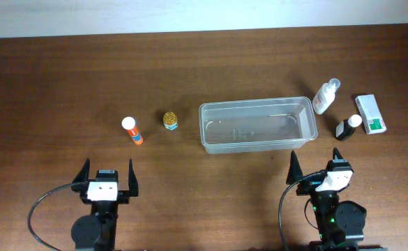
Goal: Pack container
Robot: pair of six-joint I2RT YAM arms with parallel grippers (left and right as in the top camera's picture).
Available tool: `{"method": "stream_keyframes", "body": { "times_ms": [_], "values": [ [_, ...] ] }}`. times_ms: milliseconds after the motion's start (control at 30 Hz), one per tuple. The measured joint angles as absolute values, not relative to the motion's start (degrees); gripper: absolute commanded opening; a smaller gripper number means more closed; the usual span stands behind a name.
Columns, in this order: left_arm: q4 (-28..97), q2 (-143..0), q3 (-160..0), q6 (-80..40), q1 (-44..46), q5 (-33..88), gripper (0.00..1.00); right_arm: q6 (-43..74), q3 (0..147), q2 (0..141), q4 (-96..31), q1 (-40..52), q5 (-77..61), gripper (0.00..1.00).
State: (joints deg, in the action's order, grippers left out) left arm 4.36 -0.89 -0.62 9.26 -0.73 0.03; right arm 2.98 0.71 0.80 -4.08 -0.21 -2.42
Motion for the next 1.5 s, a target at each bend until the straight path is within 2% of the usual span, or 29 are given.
{"method": "stream_keyframes", "body": {
  "times_ms": [933, 1100, 1200, 1400, 1500],
  "values": [
    [4.36, -0.89, -0.62, 9.26, -0.73, 0.03, 0.99, 3.77, 0.71, 0.8, -3.97, -0.21, -2.92, 0.98],
    [4.34, -0.89, -0.62, 9.26, -0.73, 0.05, 0.99, 6.33, 0.62, 0.8, 6.0, -0.16, -10.39, 0.98],
    [4.34, -0.89, -0.62, 9.26, -0.73, 0.05, 0.99, 6.22, 1.37, 0.8, 7.16, -0.16, -13.26, 0.98],
    [4.34, -0.89, -0.62, 9.28, -0.73, 0.05, 0.99, 1.98, 14.09, 2.83, -4.69, -0.16, -9.98, 0.99],
    [4.34, -0.93, -0.62, 9.26, -0.73, 0.05, 1.0, -1.58, 26.81, 10.44, -16.95, -0.16, -5.34, 0.99]
  ]
}}
